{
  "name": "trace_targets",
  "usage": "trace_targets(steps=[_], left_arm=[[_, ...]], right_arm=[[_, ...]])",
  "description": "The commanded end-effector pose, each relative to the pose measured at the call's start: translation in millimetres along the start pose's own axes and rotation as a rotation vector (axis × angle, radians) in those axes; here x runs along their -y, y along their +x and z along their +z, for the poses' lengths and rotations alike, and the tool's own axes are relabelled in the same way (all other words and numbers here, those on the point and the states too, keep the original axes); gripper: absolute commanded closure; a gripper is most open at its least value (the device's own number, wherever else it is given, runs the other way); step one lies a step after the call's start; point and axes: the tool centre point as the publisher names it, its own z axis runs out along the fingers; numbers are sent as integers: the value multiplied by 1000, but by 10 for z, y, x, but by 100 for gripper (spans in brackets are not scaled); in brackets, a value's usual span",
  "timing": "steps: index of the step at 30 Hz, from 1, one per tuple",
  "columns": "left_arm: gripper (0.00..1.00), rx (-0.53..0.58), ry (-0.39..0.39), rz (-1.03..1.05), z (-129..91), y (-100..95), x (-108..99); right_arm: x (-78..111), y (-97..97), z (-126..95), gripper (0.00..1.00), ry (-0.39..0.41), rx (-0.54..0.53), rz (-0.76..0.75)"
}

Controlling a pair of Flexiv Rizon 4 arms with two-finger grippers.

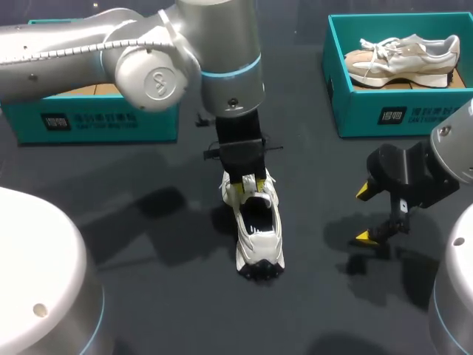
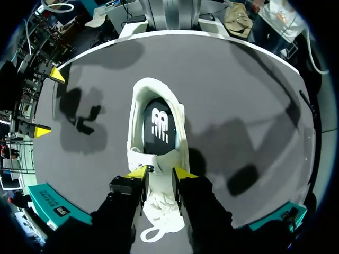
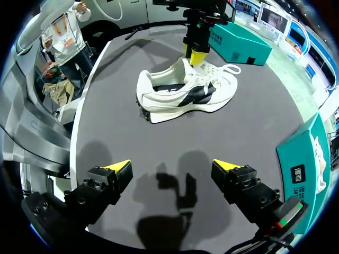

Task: Take the shoe out of the shoebox, open the shoe tongue, remove and reinsert the insole, then place the shoe into the shoebox

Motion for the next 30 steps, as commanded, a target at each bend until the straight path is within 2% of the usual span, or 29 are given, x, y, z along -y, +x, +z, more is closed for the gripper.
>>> trace_targets(steps=[1, 5, 11, 14, 17, 22, 25, 29, 30], left_arm=[[71, 0, 17, 0, 168, -9, 41], [71, -3, 34, 1, 247, 27, 91], [71, 52, -11, 14, -12, 20, 90], [71, 58, -21, 17, -52, 2, 87], [72, 55, -17, 15, 58, -19, 98], [70, 32, -11, 18, 403, -37, 161], [69, 39, -3, 32, 470, -14, 193], [67, 76, -20, 42, 283, 24, 243], [65, 92, -31, 44, 167, 27, 262]], right_arm=[[4, 18, 3, 0, 1, 4, 0], [4, 18, 3, 0, 1, 4, 0], [4, 18, 3, 0, 1, 4, 0], [4, 18, 3, 0, 1, 4, 0], [4, 18, 3, 0, 1, 4, 0], [4, 18, 3, 0, 1, 4, 0], [4, 18, 3, 0, 1, 4, 0], [4, 18, 3, 0, 1, 4, 0], [4, 18, 3, 0, 1, 4, 0]])
